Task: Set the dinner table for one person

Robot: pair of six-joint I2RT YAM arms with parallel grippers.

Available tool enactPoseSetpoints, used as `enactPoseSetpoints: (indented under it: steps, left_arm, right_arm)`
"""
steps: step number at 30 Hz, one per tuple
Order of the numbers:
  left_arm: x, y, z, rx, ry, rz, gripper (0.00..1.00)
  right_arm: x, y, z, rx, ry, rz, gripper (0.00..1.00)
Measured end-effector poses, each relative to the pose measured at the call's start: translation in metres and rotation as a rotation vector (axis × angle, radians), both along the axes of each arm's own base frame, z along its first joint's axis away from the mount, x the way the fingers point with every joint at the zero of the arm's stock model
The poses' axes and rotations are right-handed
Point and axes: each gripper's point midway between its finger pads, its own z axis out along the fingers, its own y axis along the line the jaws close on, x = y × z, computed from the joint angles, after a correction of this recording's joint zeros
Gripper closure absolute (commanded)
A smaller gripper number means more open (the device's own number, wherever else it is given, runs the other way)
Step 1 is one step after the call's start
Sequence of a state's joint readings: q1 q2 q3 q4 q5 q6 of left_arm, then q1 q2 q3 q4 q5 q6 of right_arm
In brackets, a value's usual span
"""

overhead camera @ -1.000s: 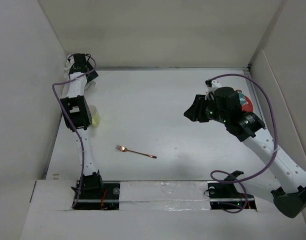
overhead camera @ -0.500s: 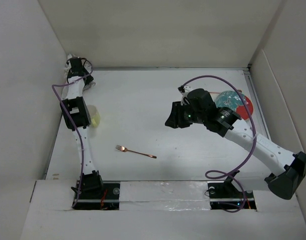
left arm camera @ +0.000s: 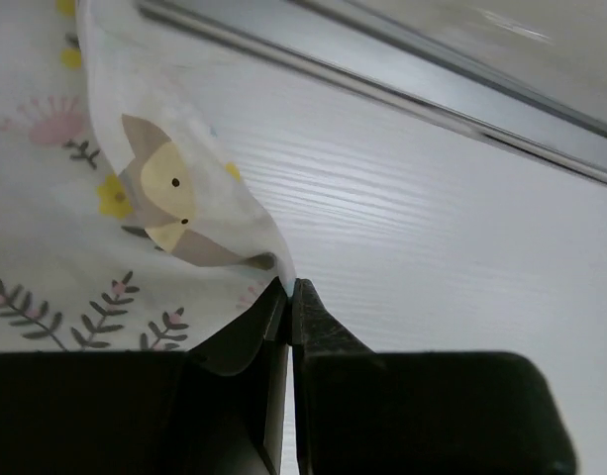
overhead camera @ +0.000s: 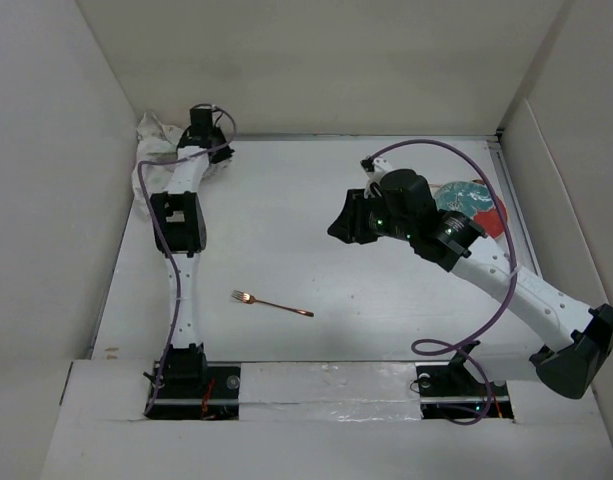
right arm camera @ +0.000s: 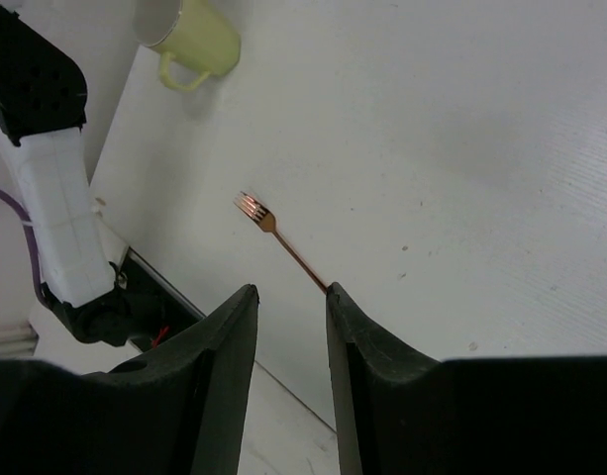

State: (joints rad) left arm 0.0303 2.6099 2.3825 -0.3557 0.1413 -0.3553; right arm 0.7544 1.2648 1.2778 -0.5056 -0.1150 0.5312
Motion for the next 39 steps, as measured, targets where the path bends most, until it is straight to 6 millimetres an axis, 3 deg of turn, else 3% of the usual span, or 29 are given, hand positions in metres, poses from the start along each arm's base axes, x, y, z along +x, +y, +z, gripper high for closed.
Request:
enactPoseSetpoints:
  steps: [4,9,12,14,15,16,18,21,23,26,27,30,32,34,37,39]
  left_arm:
    - [-0.019,-0.120,0.043,-0.033,-0.059,-0.209,1.00]
    - [-0.076,-0.268,0.103,-0.076,-0.148,-0.472,1.00]
    - [-0.116,-0.337,0.116,-0.101,-0.166,-0.600,0.97]
    - [-0.138,-0.365,0.111,-0.112,-0.150,-0.661,0.82]
    - [-0.148,-0.374,0.106,-0.109,-0.130,-0.685,0.63]
    - [-0.155,-0.380,0.099,-0.100,-0.109,-0.700,0.53]
    - [-0.167,-0.385,0.089,-0.076,-0.072,-0.714,0.42]
    - [-0.180,-0.386,0.075,-0.047,-0.030,-0.715,0.42]
    - [-0.190,-0.377,0.064,-0.023,0.003,-0.702,0.44]
    - [-0.219,-0.343,0.046,0.027,0.073,-0.654,0.93]
    - [-0.231,-0.332,0.046,0.037,0.086,-0.642,0.95]
    - [-0.248,-0.313,0.063,0.060,0.070,-0.629,0.91]
    - [-0.243,-0.316,0.077,0.077,0.016,-0.625,0.74]
    - [-0.238,-0.326,0.081,0.112,-0.021,-0.628,0.69]
    - [-0.232,-0.353,0.068,0.152,-0.038,-0.647,0.66]
    - [-0.228,-0.368,0.048,0.177,-0.024,-0.655,0.65]
  right_arm:
    - [0.007,-0.007,0.002,-0.013,-0.023,-0.049,0.63]
    - [0.018,-0.039,0.017,0.006,-0.073,-0.163,0.55]
    - [0.026,-0.068,0.030,0.030,-0.106,-0.259,0.49]
    - [0.029,-0.086,0.035,0.042,-0.124,-0.319,0.41]
    - [0.030,-0.094,0.035,0.047,-0.126,-0.346,0.40]
    - [0.030,-0.102,0.035,0.050,-0.127,-0.369,0.40]
    - [0.032,-0.114,0.030,0.048,-0.121,-0.407,0.51]
    - [0.035,-0.123,0.018,0.040,-0.099,-0.443,1.00]
    - [0.037,-0.127,0.005,0.027,-0.069,-0.464,1.00]
    - [0.040,-0.131,-0.014,0.009,-0.028,-0.487,1.00]
    - [0.042,-0.133,-0.019,-0.001,-0.016,-0.494,1.00]
    - [0.051,-0.139,-0.034,-0.022,0.019,-0.526,1.00]
    - [0.058,-0.141,-0.041,-0.026,0.042,-0.541,1.00]
    - [0.062,-0.141,-0.045,-0.025,0.058,-0.543,1.00]
    - [0.060,-0.136,-0.046,-0.007,0.076,-0.521,1.00]
    - [0.058,-0.133,-0.044,0.006,0.077,-0.504,1.00]
